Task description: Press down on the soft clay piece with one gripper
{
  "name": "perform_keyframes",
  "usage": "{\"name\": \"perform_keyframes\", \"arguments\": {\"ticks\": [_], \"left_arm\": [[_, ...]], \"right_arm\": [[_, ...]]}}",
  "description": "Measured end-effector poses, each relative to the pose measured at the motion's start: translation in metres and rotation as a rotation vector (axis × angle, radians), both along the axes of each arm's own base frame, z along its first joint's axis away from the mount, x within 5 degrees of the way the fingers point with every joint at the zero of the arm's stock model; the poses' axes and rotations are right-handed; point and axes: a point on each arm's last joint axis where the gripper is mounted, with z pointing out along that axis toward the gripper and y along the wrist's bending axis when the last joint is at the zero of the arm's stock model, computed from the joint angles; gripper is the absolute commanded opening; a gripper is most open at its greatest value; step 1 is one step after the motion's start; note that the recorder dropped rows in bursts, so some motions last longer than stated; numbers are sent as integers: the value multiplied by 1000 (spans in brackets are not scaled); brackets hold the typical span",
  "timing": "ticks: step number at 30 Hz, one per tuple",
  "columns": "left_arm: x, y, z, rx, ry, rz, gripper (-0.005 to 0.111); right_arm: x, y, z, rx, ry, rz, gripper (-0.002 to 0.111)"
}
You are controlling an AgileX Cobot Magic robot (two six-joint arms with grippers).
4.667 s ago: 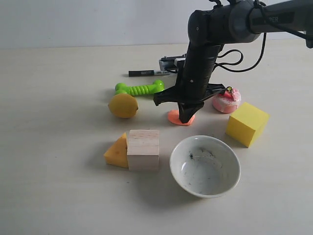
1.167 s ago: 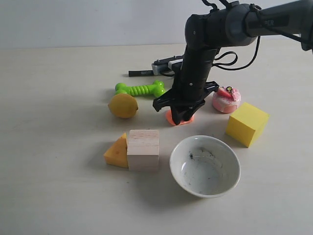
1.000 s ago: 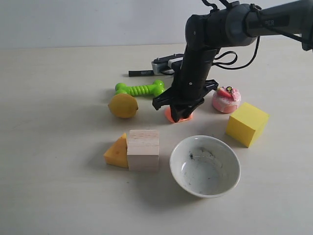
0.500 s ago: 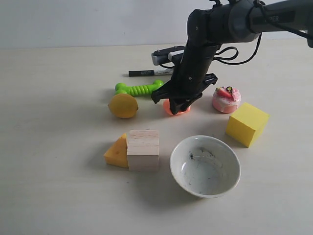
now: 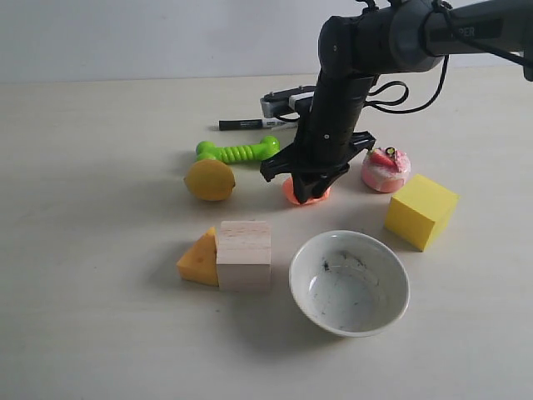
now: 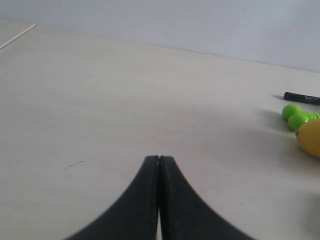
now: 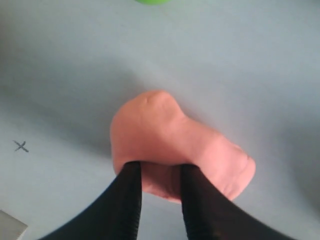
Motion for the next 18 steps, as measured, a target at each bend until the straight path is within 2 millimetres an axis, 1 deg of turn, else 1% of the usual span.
{"name": "perform_keyframes", "arguments": {"ticks": [5,18], "left_arm": [[0,0,0,0,0,0,0],[0,0,0,0,0,0,0]], "right_arm": [[-1,-1,0,-6,16,0,29],[-2,-1,0,-7,18,1,21]]}}
